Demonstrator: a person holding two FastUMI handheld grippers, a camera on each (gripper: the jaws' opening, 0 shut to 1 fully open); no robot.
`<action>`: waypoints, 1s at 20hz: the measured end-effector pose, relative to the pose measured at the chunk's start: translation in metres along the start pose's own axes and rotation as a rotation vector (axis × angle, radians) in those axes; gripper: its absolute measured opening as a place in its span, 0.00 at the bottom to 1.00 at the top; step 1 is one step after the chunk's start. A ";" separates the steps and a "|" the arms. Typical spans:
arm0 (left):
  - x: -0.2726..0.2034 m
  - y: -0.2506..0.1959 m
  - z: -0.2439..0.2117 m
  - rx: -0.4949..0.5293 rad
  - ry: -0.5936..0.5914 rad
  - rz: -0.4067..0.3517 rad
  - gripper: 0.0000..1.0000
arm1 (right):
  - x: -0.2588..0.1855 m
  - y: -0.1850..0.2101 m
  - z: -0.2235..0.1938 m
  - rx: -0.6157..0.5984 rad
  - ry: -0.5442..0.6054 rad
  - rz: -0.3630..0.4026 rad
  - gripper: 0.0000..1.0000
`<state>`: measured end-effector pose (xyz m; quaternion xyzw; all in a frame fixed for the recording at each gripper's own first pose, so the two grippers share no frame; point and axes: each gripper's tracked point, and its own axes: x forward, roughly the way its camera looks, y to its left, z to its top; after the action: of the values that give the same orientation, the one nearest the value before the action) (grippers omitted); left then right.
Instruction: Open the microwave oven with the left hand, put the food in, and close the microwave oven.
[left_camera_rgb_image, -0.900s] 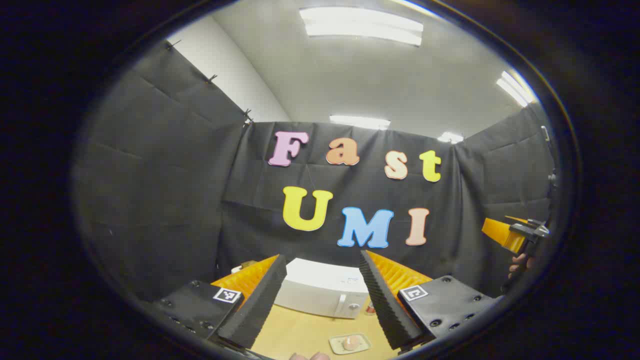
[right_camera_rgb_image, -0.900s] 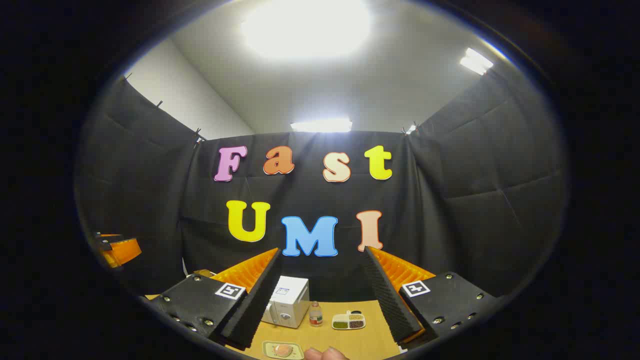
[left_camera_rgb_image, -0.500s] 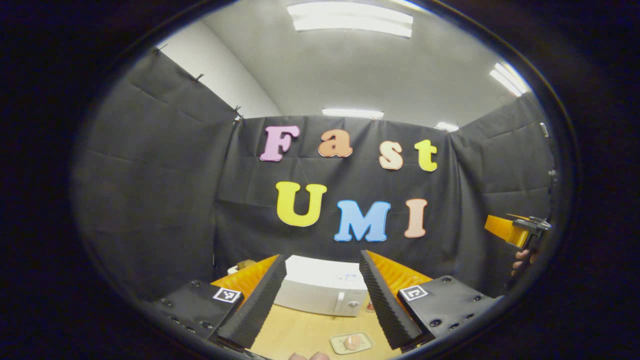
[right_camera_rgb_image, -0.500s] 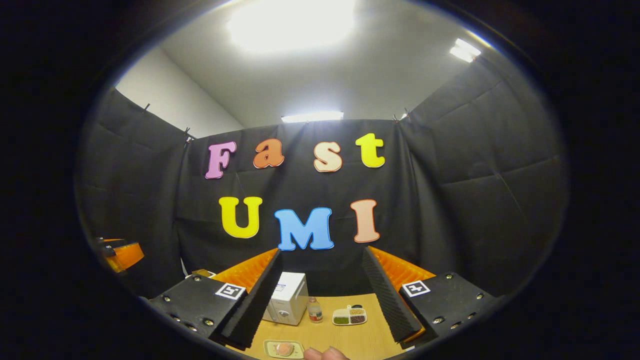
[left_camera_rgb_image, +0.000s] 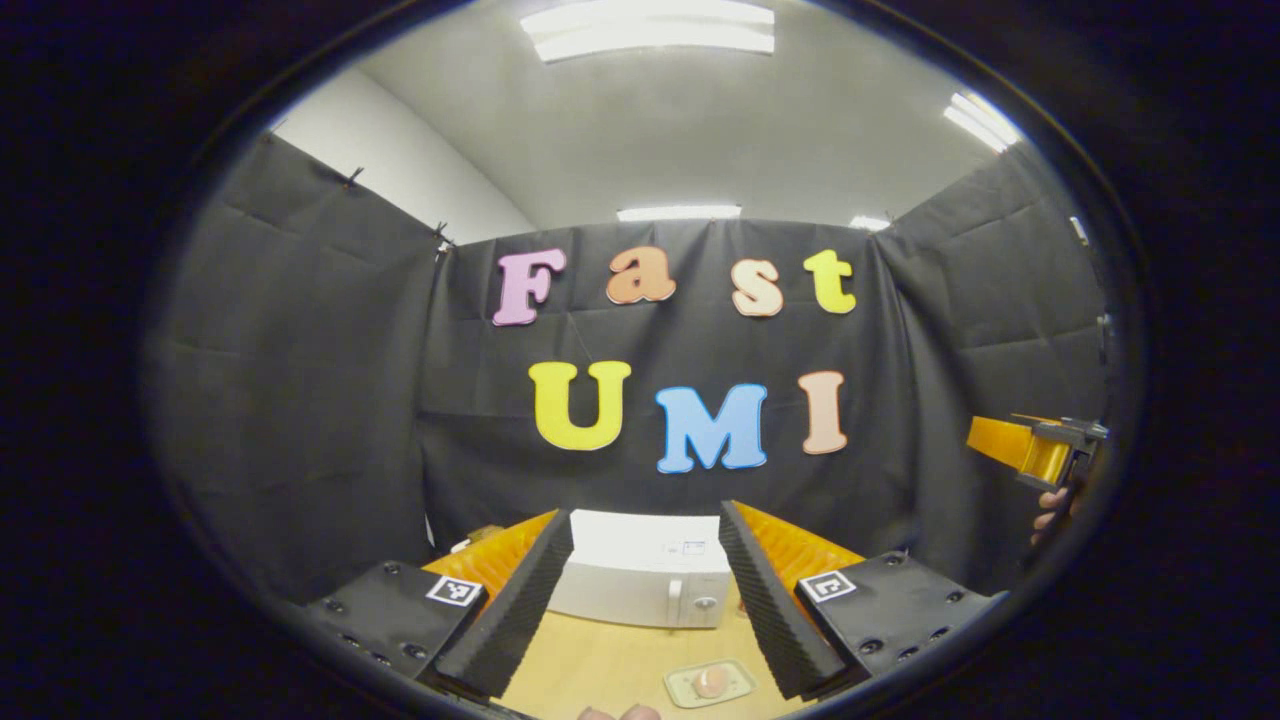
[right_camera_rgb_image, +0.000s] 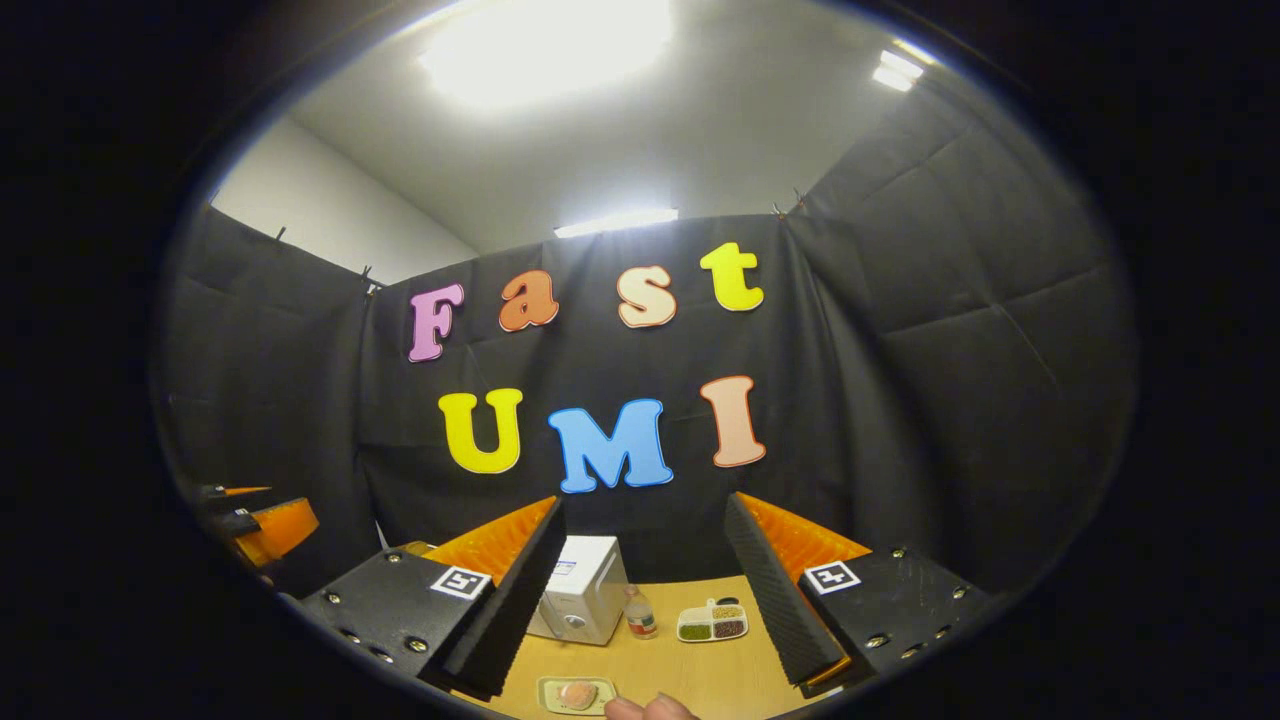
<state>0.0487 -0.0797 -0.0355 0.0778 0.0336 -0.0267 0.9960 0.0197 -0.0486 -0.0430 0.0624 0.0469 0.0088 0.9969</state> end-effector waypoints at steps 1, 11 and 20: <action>0.009 -0.007 -0.008 -0.020 0.015 -0.018 0.99 | 0.000 -0.004 -0.002 -0.002 0.004 -0.006 0.98; 0.131 -0.020 -0.171 0.004 0.187 -0.159 0.99 | 0.038 0.003 -0.061 -0.026 0.143 -0.137 0.98; 0.244 -0.020 -0.340 -0.033 0.364 -0.237 0.99 | 0.076 0.014 -0.103 -0.151 0.274 -0.309 0.98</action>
<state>0.2695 -0.0579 -0.3913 0.0604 0.2220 -0.1288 0.9646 0.0851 -0.0202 -0.1503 -0.0223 0.1902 -0.1325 0.9725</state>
